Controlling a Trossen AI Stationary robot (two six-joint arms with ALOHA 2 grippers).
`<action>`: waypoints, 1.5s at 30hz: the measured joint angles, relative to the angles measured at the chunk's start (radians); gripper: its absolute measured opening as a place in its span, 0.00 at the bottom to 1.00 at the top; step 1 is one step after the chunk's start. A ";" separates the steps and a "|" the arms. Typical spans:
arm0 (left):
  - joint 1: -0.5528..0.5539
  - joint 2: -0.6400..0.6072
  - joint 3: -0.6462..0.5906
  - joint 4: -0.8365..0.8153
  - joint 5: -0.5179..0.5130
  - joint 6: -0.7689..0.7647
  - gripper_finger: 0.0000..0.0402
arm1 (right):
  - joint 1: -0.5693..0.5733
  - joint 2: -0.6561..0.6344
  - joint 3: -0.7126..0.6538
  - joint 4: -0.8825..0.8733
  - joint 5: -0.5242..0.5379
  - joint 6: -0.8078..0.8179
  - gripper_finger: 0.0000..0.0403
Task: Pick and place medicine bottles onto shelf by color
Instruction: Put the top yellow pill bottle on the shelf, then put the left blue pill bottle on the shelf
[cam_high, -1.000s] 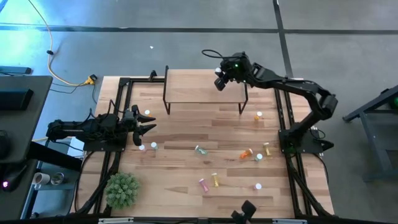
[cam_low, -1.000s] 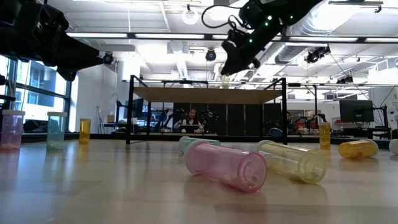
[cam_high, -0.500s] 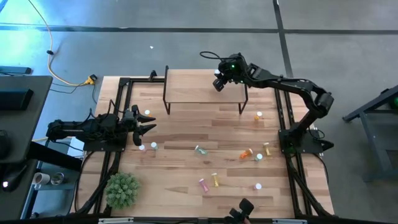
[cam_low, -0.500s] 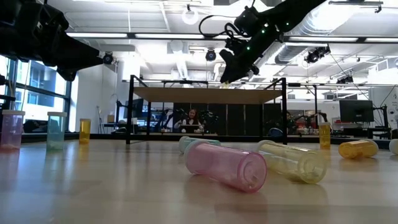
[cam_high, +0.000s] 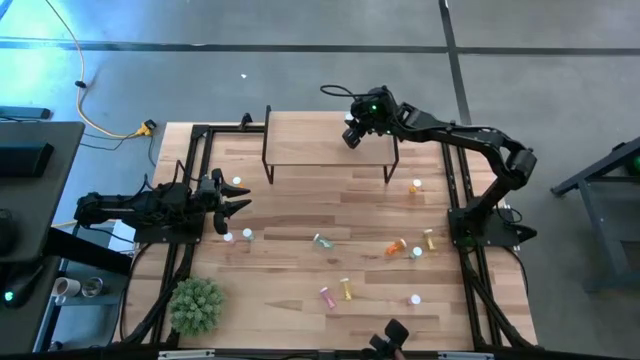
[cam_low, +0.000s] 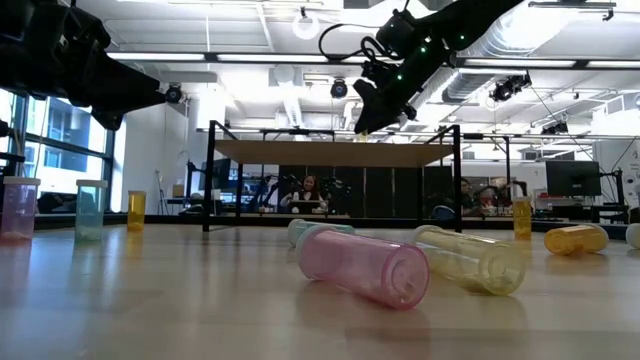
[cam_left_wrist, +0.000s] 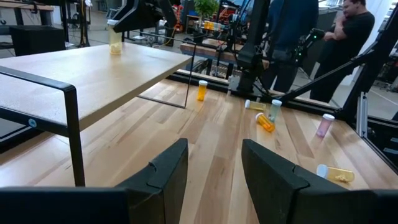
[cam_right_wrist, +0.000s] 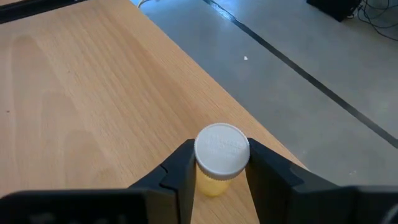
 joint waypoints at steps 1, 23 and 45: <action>0.000 0.000 0.000 0.000 0.000 0.000 0.35 | 0.000 0.000 0.000 0.000 0.000 0.001 0.30; 0.000 0.000 0.000 0.000 0.000 0.045 0.35 | 0.000 -0.064 -0.001 0.058 0.008 -0.010 0.55; 0.000 0.001 0.000 0.000 0.009 -0.049 0.50 | 0.229 -0.332 -0.001 -0.103 0.003 0.003 0.55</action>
